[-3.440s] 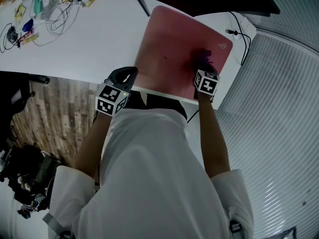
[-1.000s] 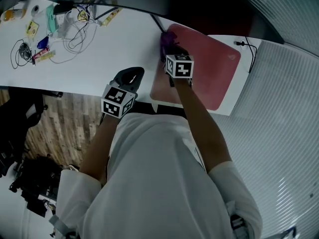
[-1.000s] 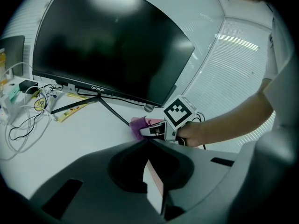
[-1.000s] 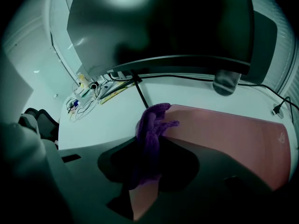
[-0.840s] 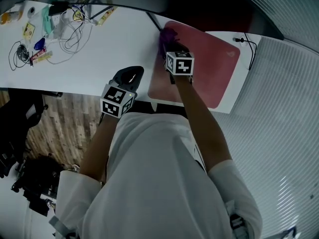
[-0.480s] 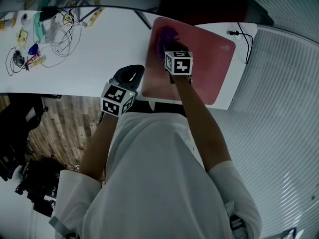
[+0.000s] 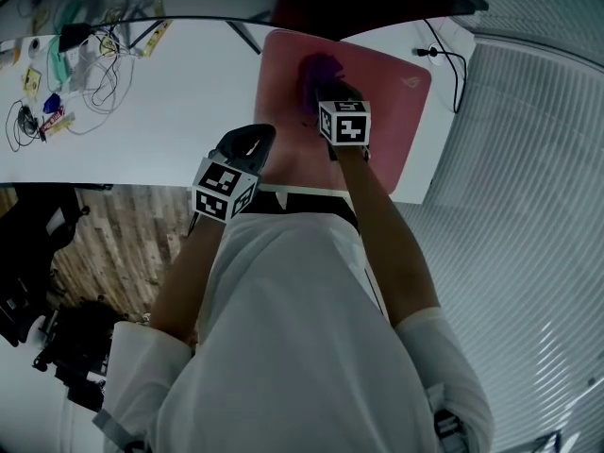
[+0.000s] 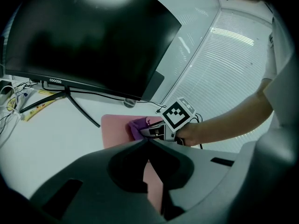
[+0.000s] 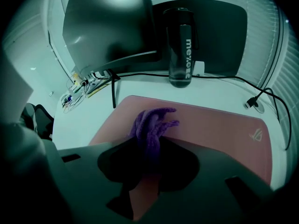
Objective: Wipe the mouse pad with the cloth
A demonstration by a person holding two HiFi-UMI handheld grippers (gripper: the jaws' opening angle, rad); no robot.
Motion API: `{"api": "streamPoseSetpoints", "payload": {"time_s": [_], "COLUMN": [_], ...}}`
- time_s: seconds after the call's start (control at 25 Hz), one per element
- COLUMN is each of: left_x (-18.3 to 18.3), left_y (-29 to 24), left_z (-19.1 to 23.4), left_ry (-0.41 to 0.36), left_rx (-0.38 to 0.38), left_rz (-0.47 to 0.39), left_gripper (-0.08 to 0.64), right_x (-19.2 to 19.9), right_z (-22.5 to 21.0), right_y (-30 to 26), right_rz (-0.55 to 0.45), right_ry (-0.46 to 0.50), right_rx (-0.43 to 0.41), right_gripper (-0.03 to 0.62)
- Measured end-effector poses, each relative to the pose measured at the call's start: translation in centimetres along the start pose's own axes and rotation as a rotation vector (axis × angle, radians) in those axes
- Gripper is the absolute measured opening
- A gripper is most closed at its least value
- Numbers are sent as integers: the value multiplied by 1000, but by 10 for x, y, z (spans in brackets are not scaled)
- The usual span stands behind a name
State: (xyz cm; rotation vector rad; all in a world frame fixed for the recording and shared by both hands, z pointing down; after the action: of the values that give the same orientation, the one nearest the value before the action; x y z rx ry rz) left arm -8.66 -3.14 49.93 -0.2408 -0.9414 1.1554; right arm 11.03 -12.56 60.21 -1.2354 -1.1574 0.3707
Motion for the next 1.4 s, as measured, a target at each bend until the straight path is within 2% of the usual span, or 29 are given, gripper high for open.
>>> {"api": "streamPoseSetpoints", "payload": {"time_s": [0.52,1.4], "left_x": [-2,-3], "left_y": [-49,-118], "left_z": [-40,-107], "left_ry": [-14,-48], "left_rx": [16,71], "left_rz": [27,57], "left_gripper": [17,17], "right_x": [37,101], "right_z": [-61,-168], "right_y": [28,78], "right_rz": [11,35], "right_ry": [24,-52], "right_rx": [39,127], "right_gripper": [133,136]}}
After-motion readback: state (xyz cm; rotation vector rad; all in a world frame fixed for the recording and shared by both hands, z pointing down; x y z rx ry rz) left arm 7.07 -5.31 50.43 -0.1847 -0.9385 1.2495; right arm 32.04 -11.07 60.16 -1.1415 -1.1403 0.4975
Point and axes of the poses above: the fingertips, and each gripper's own axes: y backward along the fingers, z to its left, x out of its underside, the point moved 9 cm from there along y, backward along the fingers, and after that the axes turned 12 degrees about y, right-handed, at the moved point
